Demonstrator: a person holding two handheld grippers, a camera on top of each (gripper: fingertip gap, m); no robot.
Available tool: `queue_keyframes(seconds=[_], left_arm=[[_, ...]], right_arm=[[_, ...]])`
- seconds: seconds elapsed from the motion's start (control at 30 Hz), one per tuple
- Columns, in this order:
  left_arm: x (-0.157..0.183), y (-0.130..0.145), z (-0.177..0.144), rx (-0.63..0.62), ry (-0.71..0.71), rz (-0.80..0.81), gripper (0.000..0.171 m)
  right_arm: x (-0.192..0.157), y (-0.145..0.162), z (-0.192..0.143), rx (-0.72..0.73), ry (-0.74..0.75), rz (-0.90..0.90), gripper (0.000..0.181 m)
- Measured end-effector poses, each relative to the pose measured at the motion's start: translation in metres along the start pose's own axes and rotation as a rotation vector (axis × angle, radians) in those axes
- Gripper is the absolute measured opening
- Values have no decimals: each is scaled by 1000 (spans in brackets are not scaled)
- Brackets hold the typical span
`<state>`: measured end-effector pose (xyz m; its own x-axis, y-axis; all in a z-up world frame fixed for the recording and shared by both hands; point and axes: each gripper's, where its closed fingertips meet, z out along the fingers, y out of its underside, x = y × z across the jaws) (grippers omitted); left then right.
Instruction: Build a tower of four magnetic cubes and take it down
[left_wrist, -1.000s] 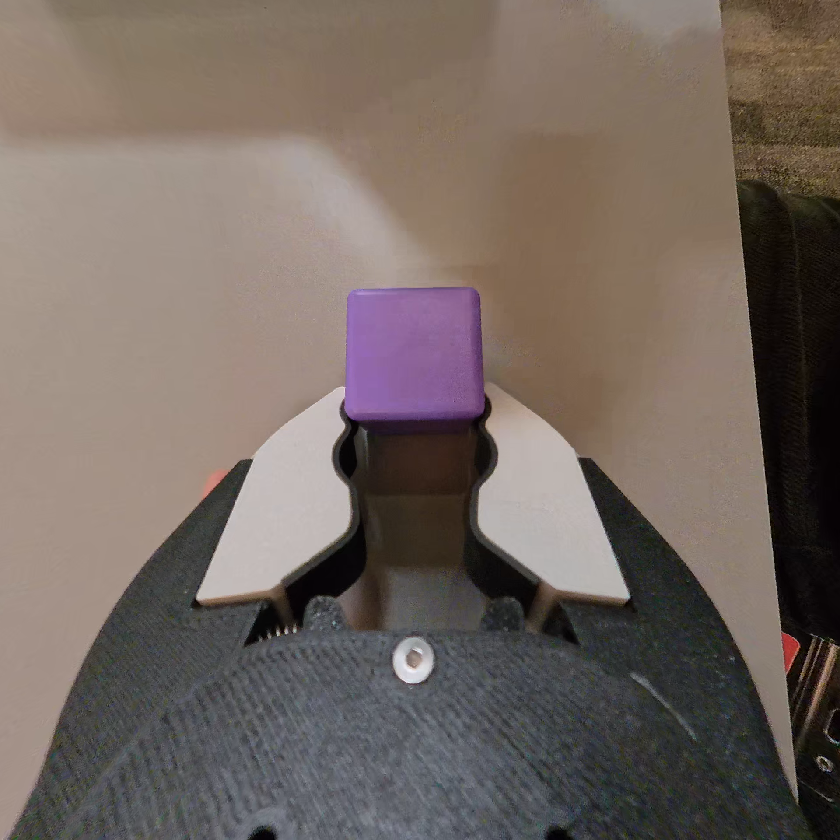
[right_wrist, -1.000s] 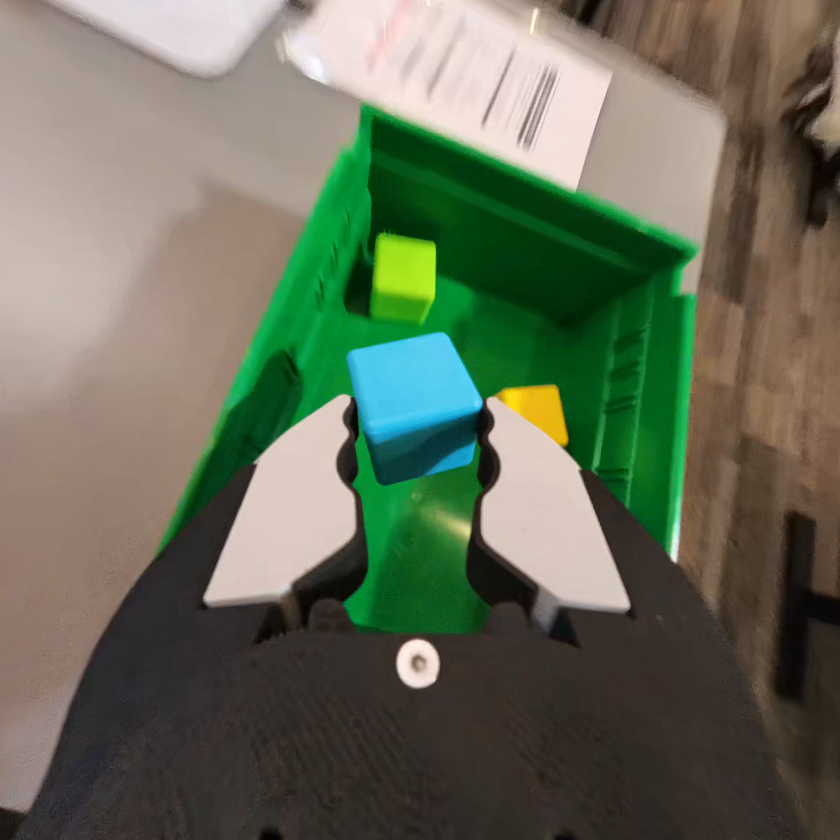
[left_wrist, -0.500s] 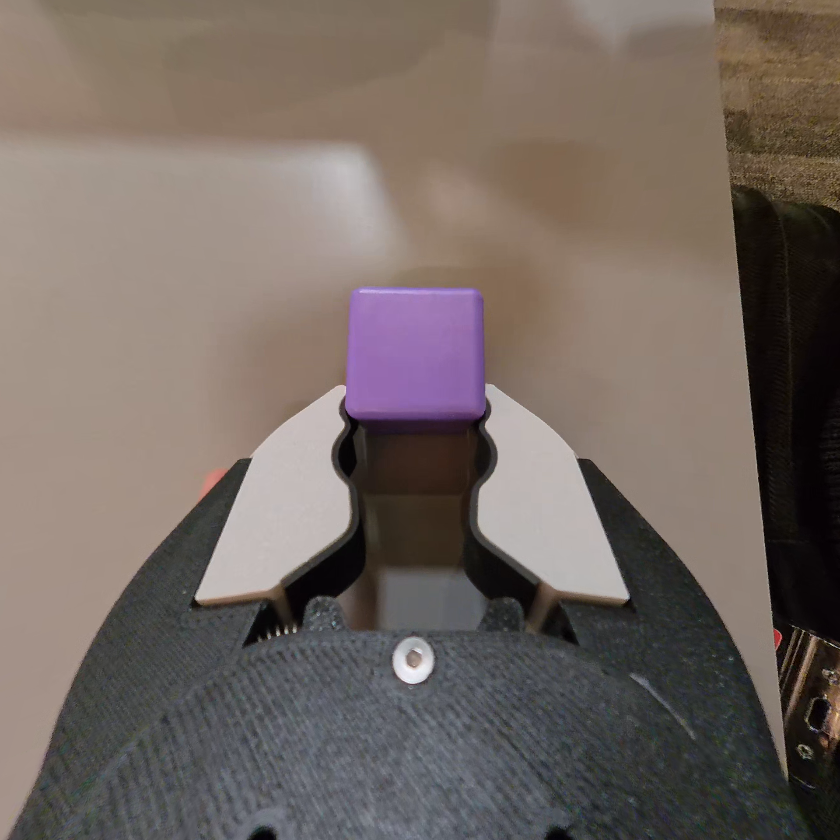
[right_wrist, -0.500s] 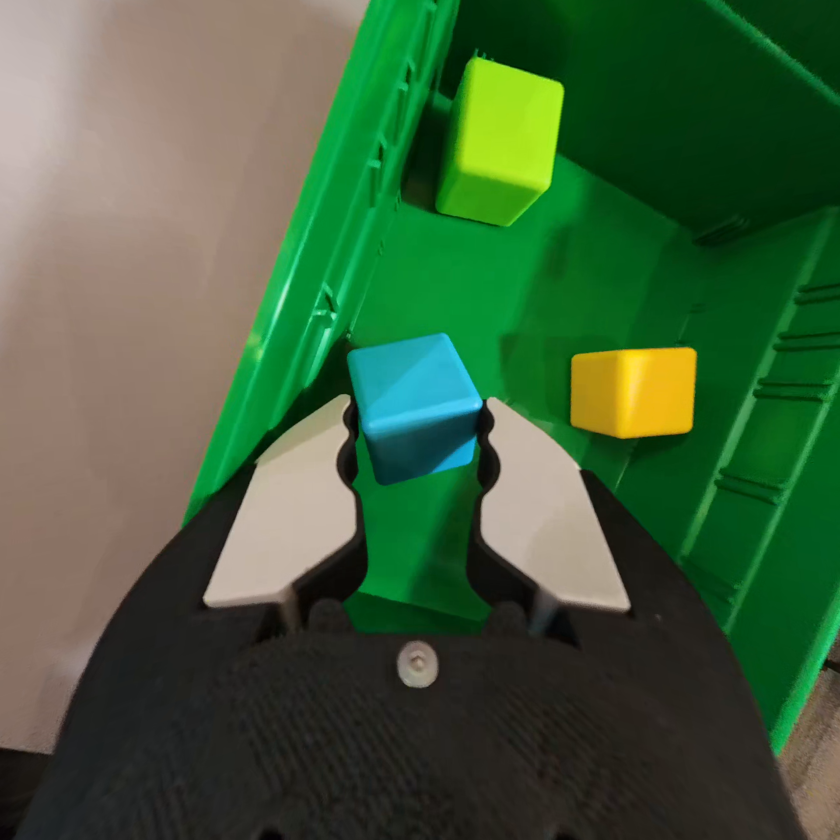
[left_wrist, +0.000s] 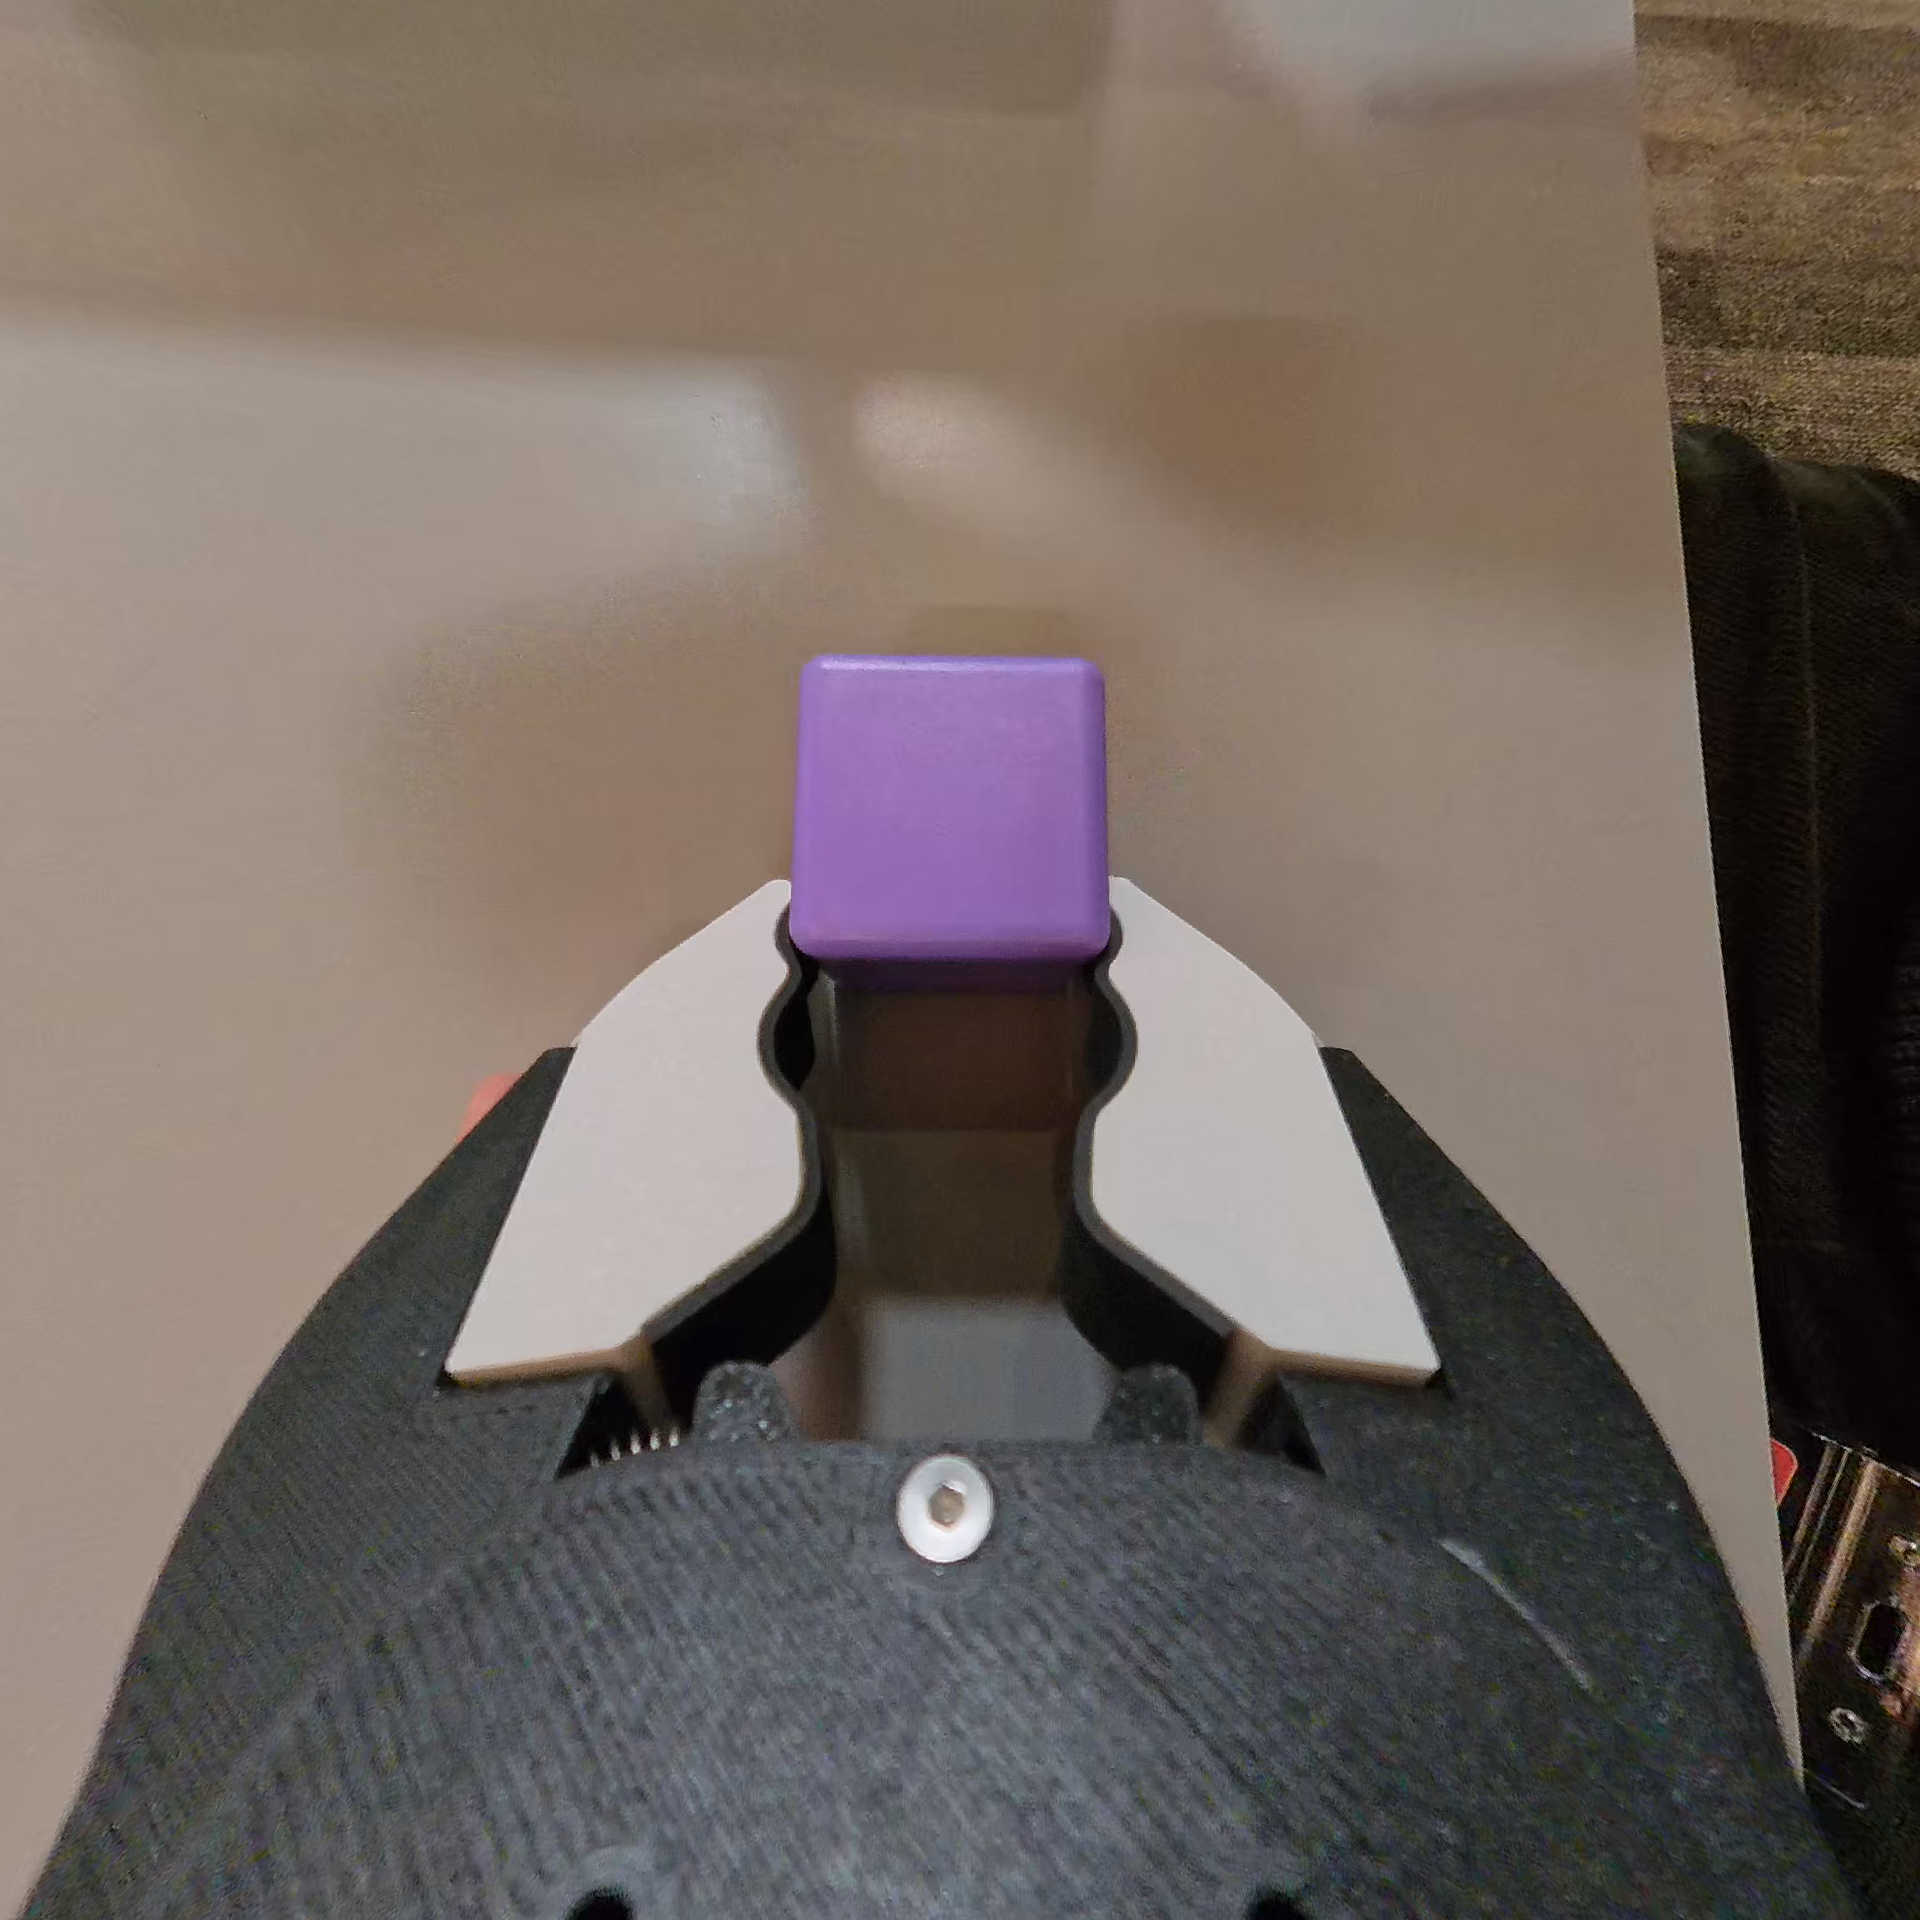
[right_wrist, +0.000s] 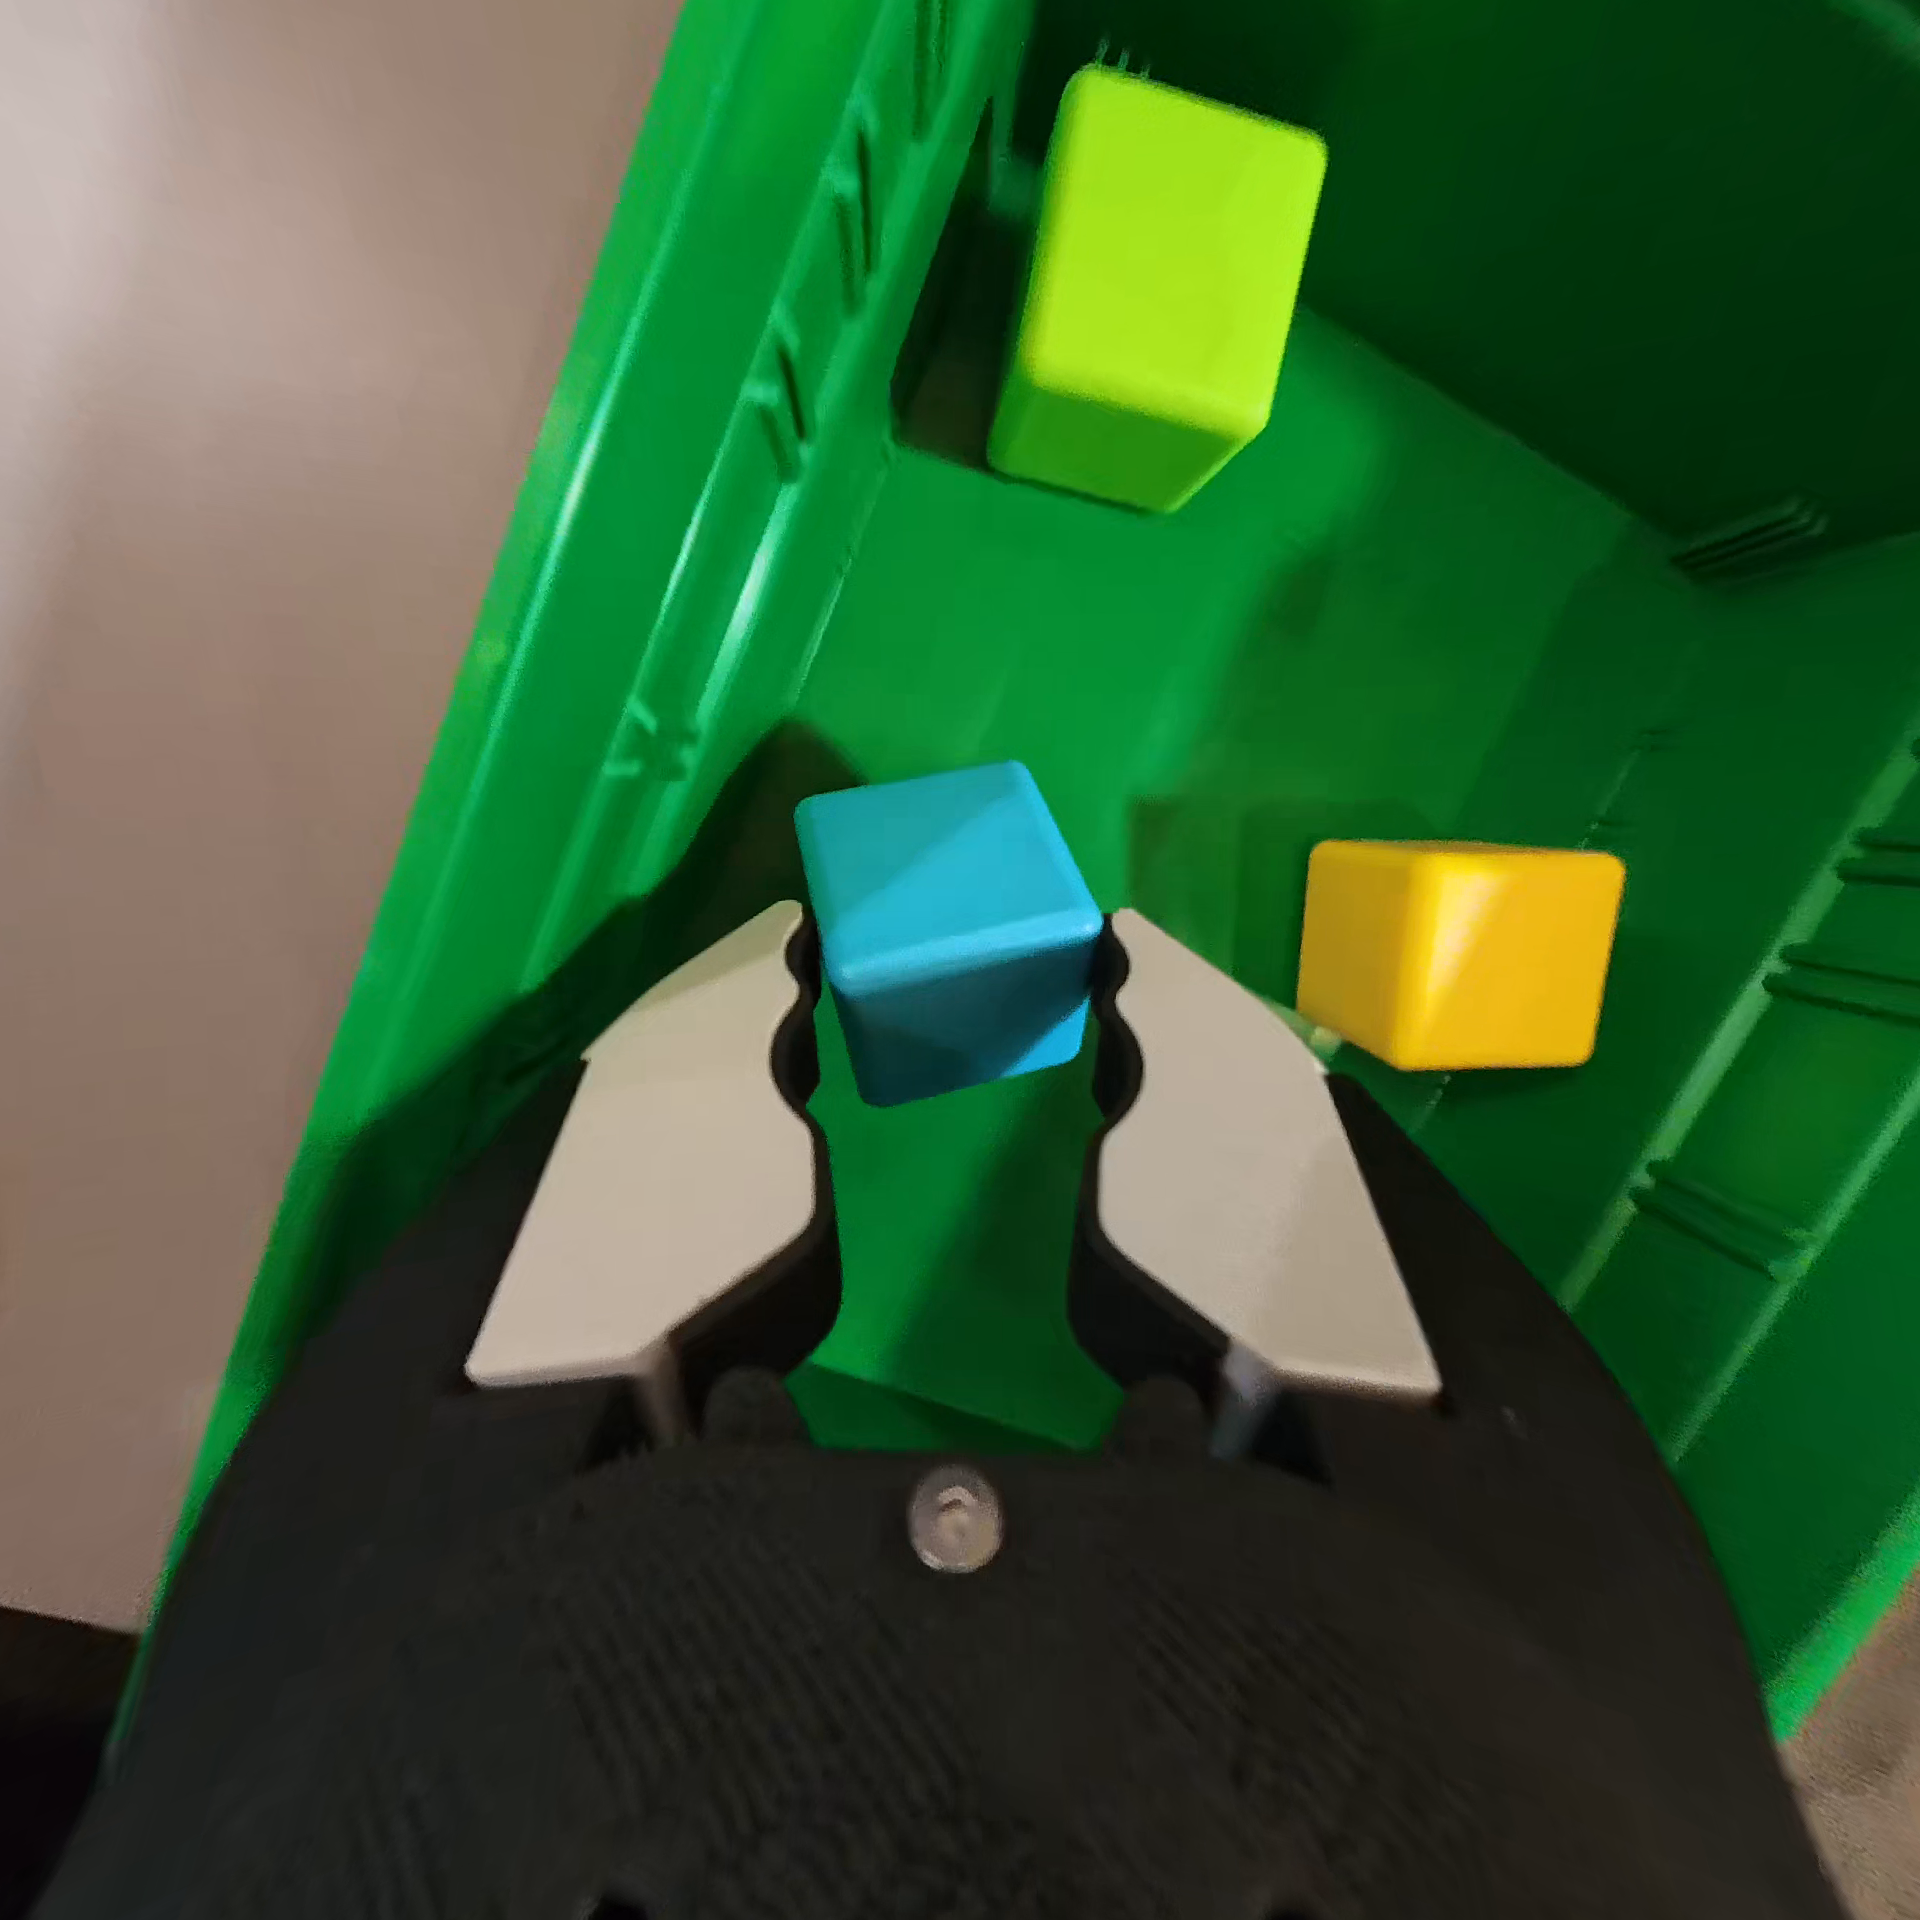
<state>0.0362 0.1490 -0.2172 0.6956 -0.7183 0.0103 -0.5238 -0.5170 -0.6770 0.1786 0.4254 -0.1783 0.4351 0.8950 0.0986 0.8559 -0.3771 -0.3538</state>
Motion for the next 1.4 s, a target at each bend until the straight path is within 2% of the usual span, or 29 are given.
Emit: queue_keyframes(seconds=[0.13, 0.3, 0.43, 0.53, 0.6, 0.7, 0.8, 0.87, 0.9, 0.97, 1.03, 1.1, 1.17, 1.23, 1.4], left_arm=[[0, 0, 0, 0, 1, -1, 53], [0, 0, 0, 2, 10, -10, 53], [0, 0, 0, 1, 9, -10, 53], [0, 0, 0, 1, 11, -12, 54], [0, 0, 0, 2, 13, -13, 53], [0, 0, 0, 2, 15, -13, 53], [0, 0, 0, 1, 6, -4, 54], [0, 0, 0, 0, 0, -3, 54], [0, 0, 0, 0, 0, -4, 54], [0, 0, 0, 1, 4, -8, 54], [0, 0, 0, 2, 9, -12, 54], [0, 0, 0, 1, 11, -9, 55], [0, 0, 0, 1, 8, -6, 55], [0, 0, 0, 1, 10, -7, 55], [1, 0, -1, 6, 31, -21, 56]], right_arm=[[-1, -9, 1, 33, -15, 11, 48], [2, -9, -6, 86, -36, 28, 53], [6, -14, -29, 186, -53, 58, 56], [-3, -28, -59, 321, -99, 59, 63], [-26, -44, -88, 473, -186, 26, 69], [-72, -67, -139, 754, -305, -89, 66], [-122, -79, -183, 974, -381, -215, 68], [-164, -82, -200, 1084, -461, -282, 71], [-189, -80, -199, 1116, -490, -335, 71], [-242, -70, -172, 1091, -506, -467, 74], [-284, -54, -128, 976, -522, -560, 68], [-311, -41, -94, 861, -573, -595, 65], [-321, -34, -77, 779, -607, -623, 62], [-316, -33, -65, 740, -575, -649, 62], [-312, -22, -38, 663, -600, -633, 70]])
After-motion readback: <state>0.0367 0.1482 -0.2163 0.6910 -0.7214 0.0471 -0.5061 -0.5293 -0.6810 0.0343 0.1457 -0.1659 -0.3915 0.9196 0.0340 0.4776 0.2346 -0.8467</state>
